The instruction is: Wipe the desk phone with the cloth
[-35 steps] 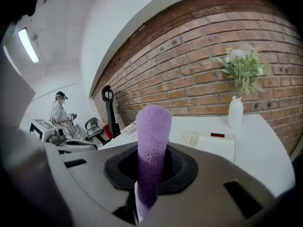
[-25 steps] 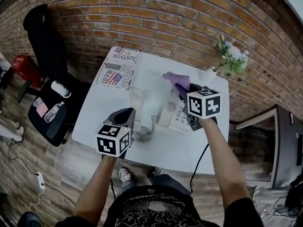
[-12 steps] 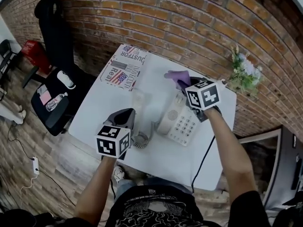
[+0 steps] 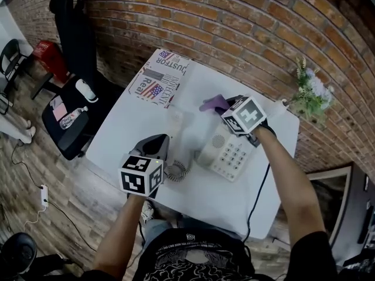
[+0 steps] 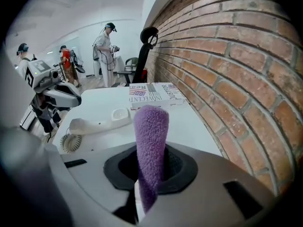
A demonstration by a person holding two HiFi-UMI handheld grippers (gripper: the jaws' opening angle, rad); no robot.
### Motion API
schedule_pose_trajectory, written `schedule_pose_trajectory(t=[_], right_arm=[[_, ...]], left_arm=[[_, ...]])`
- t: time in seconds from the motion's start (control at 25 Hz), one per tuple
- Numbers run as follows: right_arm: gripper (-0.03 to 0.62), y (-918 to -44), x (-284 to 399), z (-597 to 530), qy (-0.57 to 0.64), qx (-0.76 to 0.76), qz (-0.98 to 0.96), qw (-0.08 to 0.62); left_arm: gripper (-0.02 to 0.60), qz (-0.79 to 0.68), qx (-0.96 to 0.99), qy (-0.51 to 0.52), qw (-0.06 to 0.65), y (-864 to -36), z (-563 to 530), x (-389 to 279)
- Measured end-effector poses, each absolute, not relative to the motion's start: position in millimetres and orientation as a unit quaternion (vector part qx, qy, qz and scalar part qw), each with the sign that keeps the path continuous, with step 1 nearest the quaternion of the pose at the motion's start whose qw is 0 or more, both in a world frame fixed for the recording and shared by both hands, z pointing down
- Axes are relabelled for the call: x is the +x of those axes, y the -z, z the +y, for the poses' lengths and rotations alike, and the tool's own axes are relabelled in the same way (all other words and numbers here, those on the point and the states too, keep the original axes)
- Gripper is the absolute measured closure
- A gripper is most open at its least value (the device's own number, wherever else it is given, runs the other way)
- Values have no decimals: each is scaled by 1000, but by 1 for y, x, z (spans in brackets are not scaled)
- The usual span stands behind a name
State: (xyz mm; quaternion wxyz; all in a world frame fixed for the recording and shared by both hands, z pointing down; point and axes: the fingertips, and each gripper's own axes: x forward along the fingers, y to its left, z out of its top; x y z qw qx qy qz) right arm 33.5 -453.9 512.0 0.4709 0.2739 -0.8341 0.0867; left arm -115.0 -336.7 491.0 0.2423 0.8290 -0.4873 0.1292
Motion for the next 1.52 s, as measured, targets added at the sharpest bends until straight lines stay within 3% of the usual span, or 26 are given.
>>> schedule_pose_trajectory(t=[1.52], right_arm=[[551, -550, -35, -350, -165, 284, -805, 494]], left_arm=[[580, -400, 876, -143, 228, -474, -310, -155]])
